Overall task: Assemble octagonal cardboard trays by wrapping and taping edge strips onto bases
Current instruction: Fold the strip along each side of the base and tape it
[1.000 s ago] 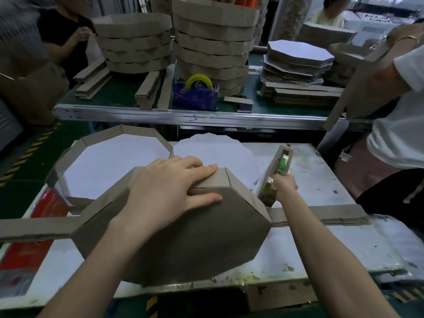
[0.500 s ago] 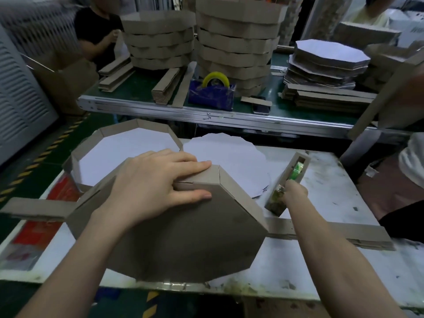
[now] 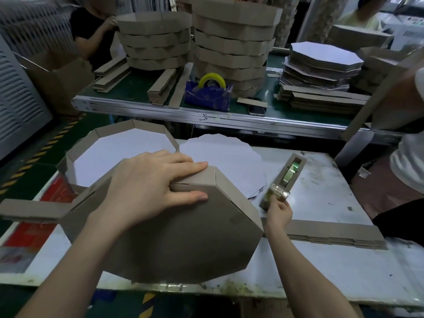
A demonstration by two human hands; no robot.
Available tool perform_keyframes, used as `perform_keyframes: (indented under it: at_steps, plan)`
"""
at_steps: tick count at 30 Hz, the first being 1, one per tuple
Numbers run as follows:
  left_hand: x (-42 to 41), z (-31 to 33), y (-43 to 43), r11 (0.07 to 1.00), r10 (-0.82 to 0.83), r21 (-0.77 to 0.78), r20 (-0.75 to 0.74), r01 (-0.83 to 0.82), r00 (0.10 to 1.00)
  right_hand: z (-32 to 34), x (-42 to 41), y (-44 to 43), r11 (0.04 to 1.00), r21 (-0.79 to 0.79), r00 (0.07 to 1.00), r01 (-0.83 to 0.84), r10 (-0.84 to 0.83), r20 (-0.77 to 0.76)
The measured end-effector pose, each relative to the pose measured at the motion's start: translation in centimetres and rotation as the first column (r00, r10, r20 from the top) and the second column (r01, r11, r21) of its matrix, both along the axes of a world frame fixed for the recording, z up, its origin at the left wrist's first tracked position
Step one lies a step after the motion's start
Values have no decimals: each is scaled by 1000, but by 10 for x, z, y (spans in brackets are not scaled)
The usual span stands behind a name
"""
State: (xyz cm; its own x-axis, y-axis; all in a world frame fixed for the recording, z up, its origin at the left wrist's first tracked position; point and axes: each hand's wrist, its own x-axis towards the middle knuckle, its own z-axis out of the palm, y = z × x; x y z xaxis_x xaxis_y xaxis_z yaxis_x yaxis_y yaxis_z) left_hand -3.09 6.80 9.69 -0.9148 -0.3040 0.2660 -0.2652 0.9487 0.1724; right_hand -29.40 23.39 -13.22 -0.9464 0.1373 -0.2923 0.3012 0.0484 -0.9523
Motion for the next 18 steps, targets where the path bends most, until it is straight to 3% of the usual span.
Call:
perform_keyframes:
  at_steps: [4, 8, 12, 15, 18]
  plan:
    - [2, 1, 1, 1000, 15, 9, 26, -15, 1000, -3, -8, 12, 988, 144, 998, -57, 56, 11]
    - [3, 1, 2, 999, 26, 20, 42, -26, 999, -10, -6, 25, 983, 156, 994, -99, 91, 58]
    - [3, 1, 3, 999, 30, 9, 38, -31, 999, 20, 16, 9, 989, 150, 996, -5, 19, -91]
    - [7, 3, 4, 1000, 14, 11, 46, -15, 999, 77, 34, -10, 962, 66, 940, -265, 272, -206]
    - [11, 6, 4, 994, 9, 108, 18, -11, 1000, 141, 57, -15, 826, 151, 735, -543, 555, -389]
